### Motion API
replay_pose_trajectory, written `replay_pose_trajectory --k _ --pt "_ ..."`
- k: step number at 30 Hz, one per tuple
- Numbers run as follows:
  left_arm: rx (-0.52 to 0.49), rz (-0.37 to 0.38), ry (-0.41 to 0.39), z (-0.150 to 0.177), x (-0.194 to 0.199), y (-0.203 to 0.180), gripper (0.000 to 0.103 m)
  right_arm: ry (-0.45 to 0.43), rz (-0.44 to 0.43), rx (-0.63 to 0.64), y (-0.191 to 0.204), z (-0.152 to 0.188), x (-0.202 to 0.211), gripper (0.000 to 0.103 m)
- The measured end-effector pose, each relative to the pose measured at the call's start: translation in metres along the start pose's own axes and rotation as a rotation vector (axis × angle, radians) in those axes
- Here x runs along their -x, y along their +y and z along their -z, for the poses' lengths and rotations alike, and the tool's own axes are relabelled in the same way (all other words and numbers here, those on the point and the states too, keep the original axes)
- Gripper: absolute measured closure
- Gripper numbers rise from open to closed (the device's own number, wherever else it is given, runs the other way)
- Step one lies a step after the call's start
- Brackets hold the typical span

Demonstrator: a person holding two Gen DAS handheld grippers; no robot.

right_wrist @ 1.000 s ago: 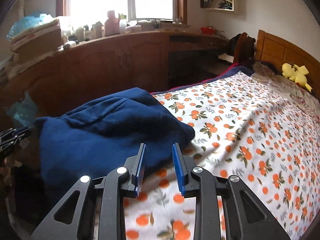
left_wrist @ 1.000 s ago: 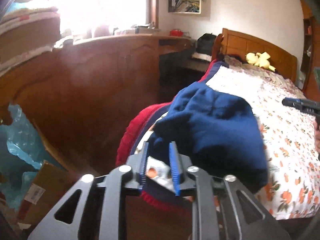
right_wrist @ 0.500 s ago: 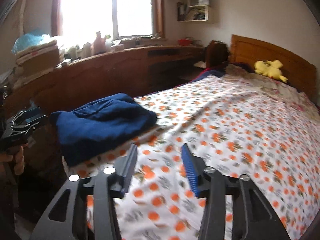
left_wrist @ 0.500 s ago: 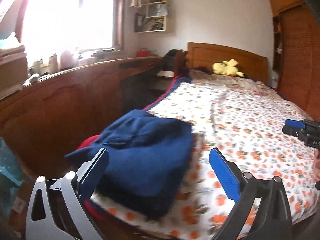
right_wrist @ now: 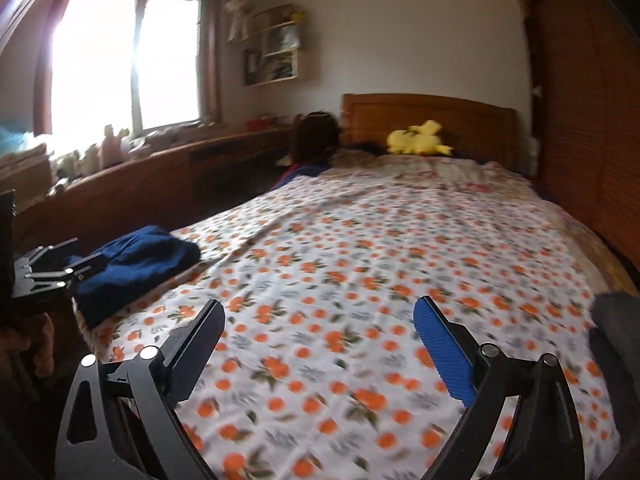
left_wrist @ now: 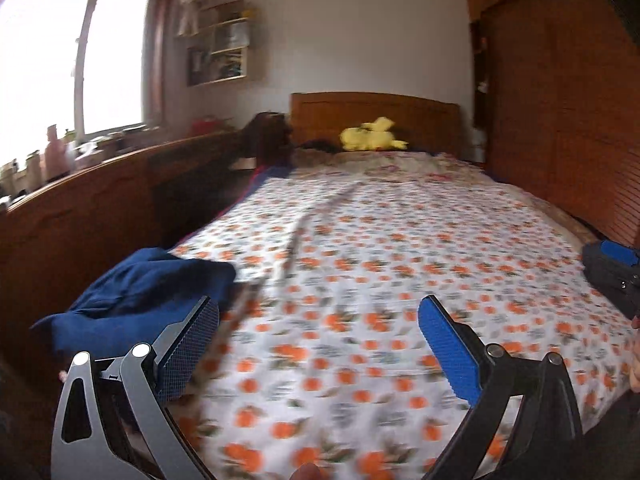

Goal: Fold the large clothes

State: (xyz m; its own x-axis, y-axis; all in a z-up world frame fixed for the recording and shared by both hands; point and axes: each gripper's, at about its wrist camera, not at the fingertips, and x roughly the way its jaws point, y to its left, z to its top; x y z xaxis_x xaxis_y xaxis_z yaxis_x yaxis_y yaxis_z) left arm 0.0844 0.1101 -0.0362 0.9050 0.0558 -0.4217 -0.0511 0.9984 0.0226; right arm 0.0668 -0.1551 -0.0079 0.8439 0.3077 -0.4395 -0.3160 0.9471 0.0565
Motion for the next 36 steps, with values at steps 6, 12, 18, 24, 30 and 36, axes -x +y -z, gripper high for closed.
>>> replay_pose_trajectory --k 6,12,18,24,30,36 --pt "-0.014 0.081 -0.003 -0.001 0.014 -0.069 0.002 -0.041 0.085 -0.048 -0.027 0.012 0.048 0.007" --pt "-0.039 0.126 -0.01 0.003 0.033 -0.108 0.002 -0.073 0.12 -0.097 -0.041 0.027 0.075 0.007" --pt "-0.06 0.144 -0.012 0.006 0.046 -0.123 0.002 -0.089 0.148 -0.109 -0.046 0.032 0.084 0.007" --pt "-0.059 0.152 -0.009 0.008 0.049 -0.124 0.002 -0.098 0.181 -0.111 -0.048 0.033 0.087 0.007" --pt "-0.055 0.155 -0.008 0.009 0.049 -0.124 0.002 -0.104 0.186 -0.119 -0.05 0.034 0.088 0.007" --pt "-0.05 0.157 -0.01 0.01 0.05 -0.123 0.002 -0.102 0.184 -0.122 -0.051 0.034 0.088 0.007"
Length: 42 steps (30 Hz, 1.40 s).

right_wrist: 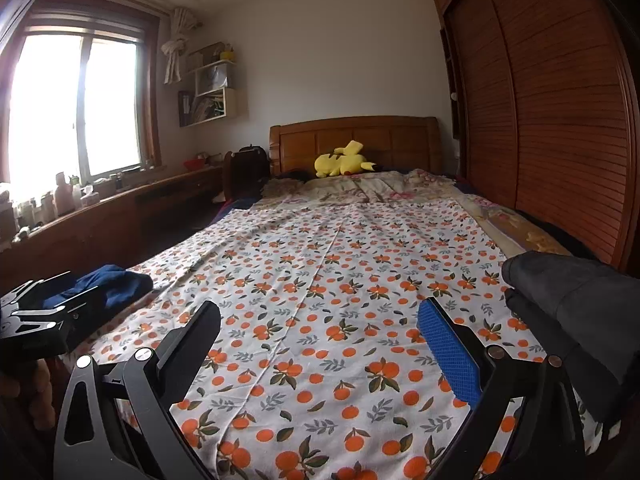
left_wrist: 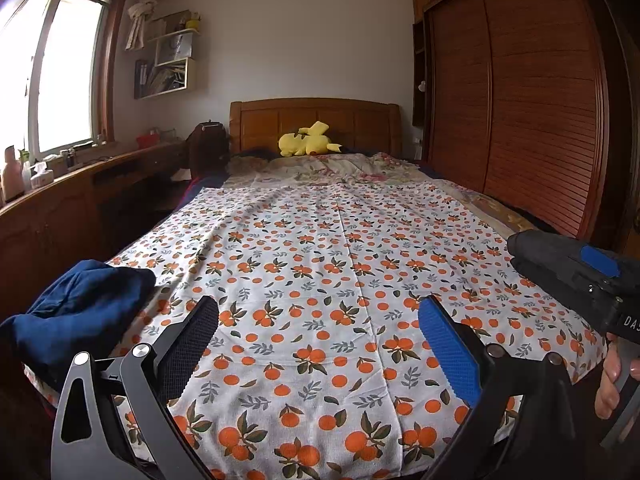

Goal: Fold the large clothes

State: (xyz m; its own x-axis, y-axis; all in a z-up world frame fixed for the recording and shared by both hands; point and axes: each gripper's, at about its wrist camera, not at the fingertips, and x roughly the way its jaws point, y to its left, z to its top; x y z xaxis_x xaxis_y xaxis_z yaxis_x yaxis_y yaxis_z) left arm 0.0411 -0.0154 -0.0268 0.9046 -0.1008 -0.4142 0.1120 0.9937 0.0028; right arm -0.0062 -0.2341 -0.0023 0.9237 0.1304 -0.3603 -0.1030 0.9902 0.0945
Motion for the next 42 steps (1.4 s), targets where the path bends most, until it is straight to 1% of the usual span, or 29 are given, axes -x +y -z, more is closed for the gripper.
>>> replay_pose_trajectory --k 42 --pt "-0.002 0.001 -0.01 -0.0023 0.0044 -0.0032 0.002 -0.005 0.002 0.01 0.0033 -0.0015 0.0007 0.007"
